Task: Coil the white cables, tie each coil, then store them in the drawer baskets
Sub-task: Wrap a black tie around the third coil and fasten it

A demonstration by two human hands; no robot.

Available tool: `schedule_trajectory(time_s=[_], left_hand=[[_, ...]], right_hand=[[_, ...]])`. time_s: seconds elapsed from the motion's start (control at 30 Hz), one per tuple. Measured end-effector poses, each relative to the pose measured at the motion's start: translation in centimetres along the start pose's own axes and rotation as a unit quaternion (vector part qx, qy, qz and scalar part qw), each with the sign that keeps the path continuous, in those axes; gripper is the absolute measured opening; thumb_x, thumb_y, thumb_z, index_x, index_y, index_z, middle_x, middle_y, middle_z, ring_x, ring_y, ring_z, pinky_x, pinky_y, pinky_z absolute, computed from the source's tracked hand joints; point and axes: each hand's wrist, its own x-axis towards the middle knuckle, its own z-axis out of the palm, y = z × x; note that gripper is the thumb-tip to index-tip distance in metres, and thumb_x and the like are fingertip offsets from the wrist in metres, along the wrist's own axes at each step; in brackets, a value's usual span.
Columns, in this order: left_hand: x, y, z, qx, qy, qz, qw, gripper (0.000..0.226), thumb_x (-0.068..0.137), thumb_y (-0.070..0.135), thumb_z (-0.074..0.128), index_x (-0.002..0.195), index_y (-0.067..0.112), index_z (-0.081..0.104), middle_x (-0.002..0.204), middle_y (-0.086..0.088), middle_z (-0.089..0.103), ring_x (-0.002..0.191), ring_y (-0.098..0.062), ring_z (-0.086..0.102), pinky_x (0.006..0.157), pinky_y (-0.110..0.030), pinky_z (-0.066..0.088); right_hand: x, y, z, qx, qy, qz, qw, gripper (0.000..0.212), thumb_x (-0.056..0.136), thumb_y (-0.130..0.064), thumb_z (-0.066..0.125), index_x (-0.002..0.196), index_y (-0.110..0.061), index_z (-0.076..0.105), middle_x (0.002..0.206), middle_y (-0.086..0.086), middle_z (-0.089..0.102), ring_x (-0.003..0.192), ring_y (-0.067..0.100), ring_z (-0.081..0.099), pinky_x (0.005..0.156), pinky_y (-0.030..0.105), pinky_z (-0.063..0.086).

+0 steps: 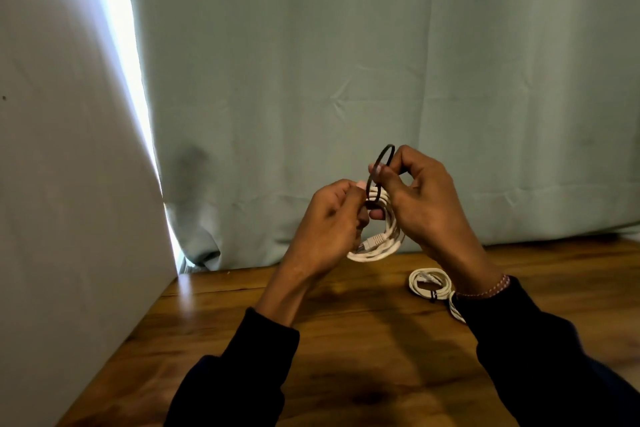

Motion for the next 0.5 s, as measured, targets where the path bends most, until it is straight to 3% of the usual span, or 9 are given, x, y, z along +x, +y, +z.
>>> schedule_trajectory(time_s=[0.17,0.27,0.33,0.4,0.5], left_hand=[[0.1,-0.7,0.5,0.045,0.004,0.015,0.999,0.029,0.105,0.029,0.046,0.106,0.004,0.061,0.059,0.016,0.061,0.048,-0.001,0.047,0.049,-0.021,0.039],[0.2,-0.9,0.5,0.084,0.021,0.048,0.995,0.021,0.102,0.027,0.053,0.108,0.008,0.062,0.08,0.008,0.069,0.057,0.003,0.058,0.056,-0.017,0.043],[0.3,-1.0,0.5,0.12,0.04,0.088,0.988,0.02,0.102,0.026,0.052,0.111,0.011,0.062,0.089,0.006,0.069,0.069,0.005,0.061,0.062,-0.012,0.044],[0.5,-1.2,0.4,0.15,0.055,0.106,0.981,0.019,0.103,0.027,0.051,0.114,0.015,0.062,0.086,0.012,0.065,0.072,0.004,0.061,0.063,-0.011,0.045],[0.8,-1.6,0.1,0.131,0.069,0.086,0.985,0.017,0.103,0.025,0.052,0.113,0.017,0.063,0.072,0.015,0.057,0.057,0.002,0.058,0.057,-0.012,0.044]], right_hand=[[0.1,0.6,0.3,0.002,0.044,0.032,0.999,0.026,0.093,-0.025,0.07,0.079,-0.004,0.062,0.085,0.006,0.068,0.058,0.013,0.072,0.05,0.031,0.06],[0.1,0.7,0.4,-0.036,0.064,-0.005,0.997,0.026,0.093,-0.03,0.069,0.079,-0.008,0.065,0.079,0.0,0.068,0.057,0.008,0.068,0.046,0.017,0.052],[0.3,0.6,0.3,-0.045,0.069,-0.041,0.996,0.027,0.094,-0.034,0.067,0.08,-0.011,0.065,0.078,-0.004,0.068,0.062,0.009,0.066,0.047,0.016,0.05],[0.3,0.5,0.3,-0.038,0.065,-0.068,0.995,0.027,0.095,-0.034,0.065,0.082,-0.011,0.064,0.076,-0.008,0.068,0.067,0.006,0.066,0.052,0.017,0.051],[0.2,0.5,0.6,-0.049,0.048,-0.11,0.991,0.024,0.098,-0.028,0.063,0.081,-0.01,0.059,0.079,-0.008,0.069,0.079,0.0,0.068,0.063,0.015,0.054]])
